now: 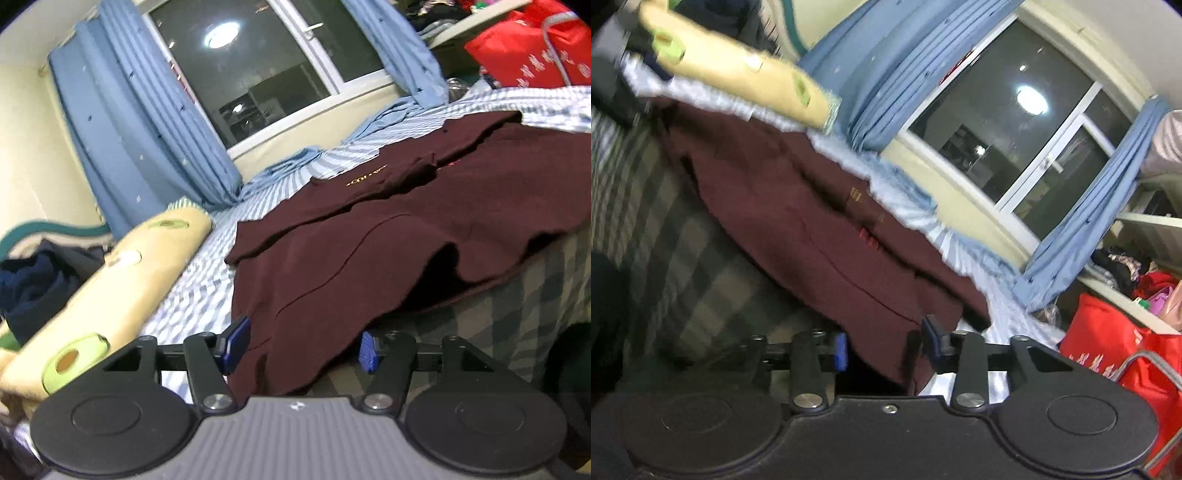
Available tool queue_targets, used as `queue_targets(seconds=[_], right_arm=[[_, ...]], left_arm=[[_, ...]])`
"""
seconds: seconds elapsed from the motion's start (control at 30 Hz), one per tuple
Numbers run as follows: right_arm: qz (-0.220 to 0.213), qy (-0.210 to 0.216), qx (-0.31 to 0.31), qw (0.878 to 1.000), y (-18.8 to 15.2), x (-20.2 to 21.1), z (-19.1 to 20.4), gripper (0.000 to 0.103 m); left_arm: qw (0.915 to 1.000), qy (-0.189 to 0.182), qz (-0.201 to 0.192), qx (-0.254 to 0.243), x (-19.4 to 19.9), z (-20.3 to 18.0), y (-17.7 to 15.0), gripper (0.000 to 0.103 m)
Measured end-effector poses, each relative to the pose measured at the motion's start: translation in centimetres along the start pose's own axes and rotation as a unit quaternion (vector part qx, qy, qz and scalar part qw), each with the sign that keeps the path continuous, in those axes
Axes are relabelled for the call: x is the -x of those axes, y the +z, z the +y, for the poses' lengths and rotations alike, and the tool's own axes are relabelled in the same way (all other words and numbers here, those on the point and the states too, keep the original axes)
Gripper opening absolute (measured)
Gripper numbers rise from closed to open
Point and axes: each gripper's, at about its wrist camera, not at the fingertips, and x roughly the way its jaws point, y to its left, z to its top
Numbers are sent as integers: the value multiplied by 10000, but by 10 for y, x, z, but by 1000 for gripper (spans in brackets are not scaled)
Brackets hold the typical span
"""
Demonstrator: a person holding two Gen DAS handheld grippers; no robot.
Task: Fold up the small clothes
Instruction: 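Lift the shirt edge with the right tool while the left tool grasps the opposite edge, then lift the shirt with both tools, fold it over lengthwise, and open both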
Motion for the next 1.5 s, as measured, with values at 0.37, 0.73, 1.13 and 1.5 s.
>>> queue_targets(seconds=[0.37,0.73,1.13,1.5], right_arm=[[20,-220,878,9959,-17,-9,27,46],[-501,-428,230,9976,0,14,0,17],[-1180,-1069,-385,9865,10,75,-43,11],[-2154,-1624,-770,9598,21,189,-86,11]], left_arm=[[9998,72,104,-121,-9,4,-6,69],[9957,365,-500,-691,11,-8,-10,2],[9851,550,-1542,527,94,11,12,2],[9667,827,-2218,972,217,36,40,2]])
